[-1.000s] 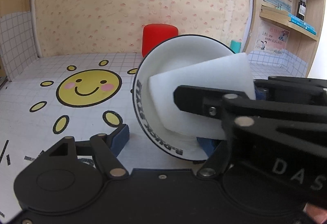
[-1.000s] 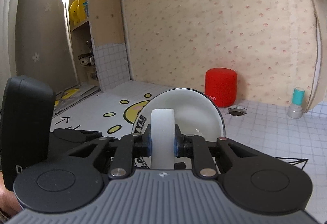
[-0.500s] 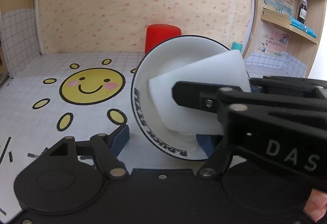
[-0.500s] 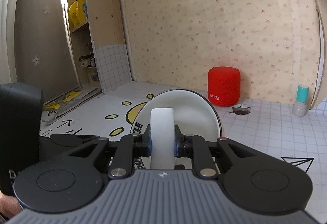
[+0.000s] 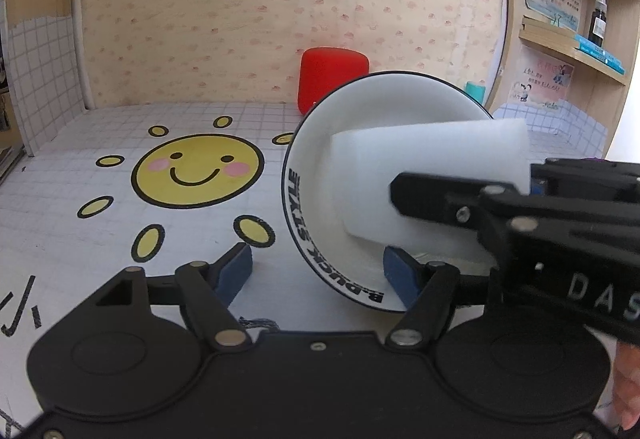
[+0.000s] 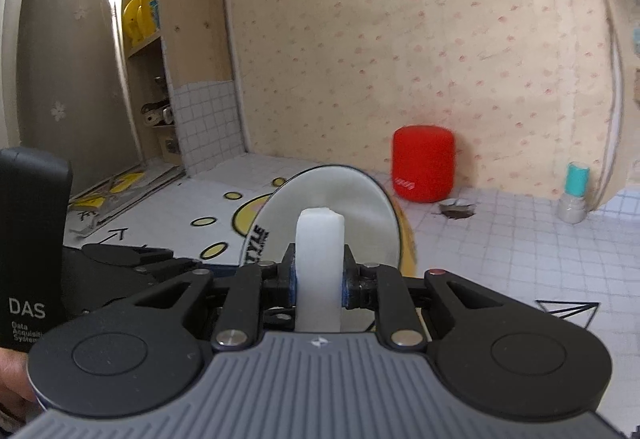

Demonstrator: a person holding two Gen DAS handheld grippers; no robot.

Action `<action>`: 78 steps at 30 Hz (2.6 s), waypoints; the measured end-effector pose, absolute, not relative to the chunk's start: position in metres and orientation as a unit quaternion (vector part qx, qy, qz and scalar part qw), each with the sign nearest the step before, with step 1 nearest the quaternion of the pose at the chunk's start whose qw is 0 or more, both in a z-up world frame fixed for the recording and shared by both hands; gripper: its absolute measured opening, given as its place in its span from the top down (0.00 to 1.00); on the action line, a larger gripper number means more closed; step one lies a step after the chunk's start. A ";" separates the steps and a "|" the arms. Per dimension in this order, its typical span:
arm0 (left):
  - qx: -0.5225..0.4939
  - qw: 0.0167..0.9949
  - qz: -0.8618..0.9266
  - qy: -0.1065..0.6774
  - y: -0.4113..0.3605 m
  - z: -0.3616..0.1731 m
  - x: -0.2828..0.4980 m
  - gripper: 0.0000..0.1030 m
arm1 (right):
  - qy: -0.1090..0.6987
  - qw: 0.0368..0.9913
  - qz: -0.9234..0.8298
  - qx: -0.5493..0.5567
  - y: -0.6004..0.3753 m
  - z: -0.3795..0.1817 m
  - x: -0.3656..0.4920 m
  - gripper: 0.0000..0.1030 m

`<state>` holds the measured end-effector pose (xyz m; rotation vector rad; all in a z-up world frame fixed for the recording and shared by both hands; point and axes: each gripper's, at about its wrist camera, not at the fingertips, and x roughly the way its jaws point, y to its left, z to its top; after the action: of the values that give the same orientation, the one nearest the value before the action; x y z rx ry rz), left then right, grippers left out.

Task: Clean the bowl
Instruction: 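Hold the bowl tilted with the left gripper while the right gripper rubs the sponge around its inner wall, then keep the bowl gripped by its rim with the left gripper while the right gripper scrubs the bowl bottom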

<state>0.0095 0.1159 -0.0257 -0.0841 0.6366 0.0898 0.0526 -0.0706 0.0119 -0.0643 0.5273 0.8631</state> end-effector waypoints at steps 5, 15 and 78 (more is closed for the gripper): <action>-0.033 0.949 0.033 0.310 0.112 -0.027 0.008 0.44 | 0.253 0.876 0.411 -0.031 -0.071 0.012 0.053 0.79; -0.041 0.951 0.017 0.307 0.113 -0.026 0.006 0.57 | 0.253 0.878 0.405 -0.032 -0.072 0.012 0.054 0.79; -0.046 0.950 0.033 0.308 0.115 -0.024 -0.001 0.54 | 0.269 0.868 0.415 -0.040 -0.066 0.004 0.054 0.79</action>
<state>-0.0008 0.1146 -0.0239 -0.0943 0.6259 0.0679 0.0536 -0.0665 0.0038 -0.0837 0.5632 0.8677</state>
